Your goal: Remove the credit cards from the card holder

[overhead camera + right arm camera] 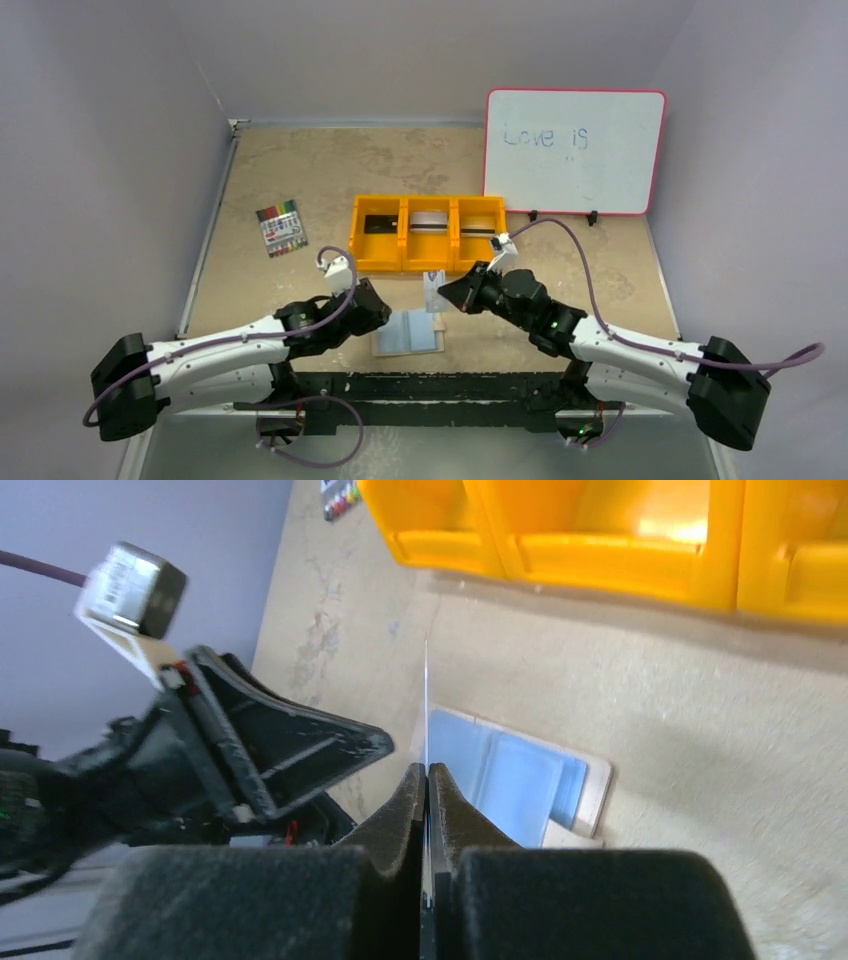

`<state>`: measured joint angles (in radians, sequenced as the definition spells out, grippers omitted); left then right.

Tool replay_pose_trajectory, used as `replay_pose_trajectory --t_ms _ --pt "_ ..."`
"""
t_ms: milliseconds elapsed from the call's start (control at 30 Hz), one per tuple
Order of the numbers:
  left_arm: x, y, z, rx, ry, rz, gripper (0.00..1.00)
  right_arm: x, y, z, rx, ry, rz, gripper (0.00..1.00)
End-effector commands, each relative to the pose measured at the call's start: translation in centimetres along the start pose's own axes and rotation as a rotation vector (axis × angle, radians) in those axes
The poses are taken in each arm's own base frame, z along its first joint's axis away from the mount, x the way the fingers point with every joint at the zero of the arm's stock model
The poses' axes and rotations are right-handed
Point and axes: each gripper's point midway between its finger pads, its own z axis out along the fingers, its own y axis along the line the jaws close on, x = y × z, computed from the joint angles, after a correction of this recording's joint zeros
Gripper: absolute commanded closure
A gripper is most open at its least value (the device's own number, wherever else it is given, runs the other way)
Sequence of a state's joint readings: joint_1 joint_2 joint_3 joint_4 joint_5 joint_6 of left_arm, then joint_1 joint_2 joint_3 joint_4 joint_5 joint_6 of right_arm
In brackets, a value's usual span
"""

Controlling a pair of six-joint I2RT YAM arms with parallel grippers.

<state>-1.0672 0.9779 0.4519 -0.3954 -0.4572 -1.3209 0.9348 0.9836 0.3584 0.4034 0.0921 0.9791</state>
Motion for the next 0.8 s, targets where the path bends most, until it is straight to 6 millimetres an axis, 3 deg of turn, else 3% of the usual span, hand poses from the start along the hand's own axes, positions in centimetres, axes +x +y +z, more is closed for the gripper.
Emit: replay_pose_trajectory --t_ms 0,200,333,467,633,767 --pt "-4.5 -3.1 -2.9 0.092 -0.135 0.019 0.64 -3.2 1.6 -0.6 -0.071 -0.129 -0.264 1.00" --pt "-6.0 -6.0 -4.9 0.203 -0.155 0.067 0.63 -2.4 4.2 -1.1 -0.239 -0.096 -0.474 1.00" --pt "-7.3 -8.2 -6.6 0.283 -0.182 0.150 0.64 -0.5 6.0 -1.5 -0.374 -0.001 -0.611 1.00" --pt "-8.7 -9.7 -8.6 0.356 -0.229 0.253 0.64 0.7 6.0 -1.7 -0.407 0.094 -0.727 1.00" --pt "-8.5 -11.2 -10.0 0.481 -0.241 0.405 0.61 1.4 7.3 -2.6 -0.508 0.132 -0.815 1.00" --pt "-8.0 -11.3 -10.2 0.490 -0.215 0.464 0.60 0.3 7.5 -2.4 -0.468 0.107 -0.836 1.00"
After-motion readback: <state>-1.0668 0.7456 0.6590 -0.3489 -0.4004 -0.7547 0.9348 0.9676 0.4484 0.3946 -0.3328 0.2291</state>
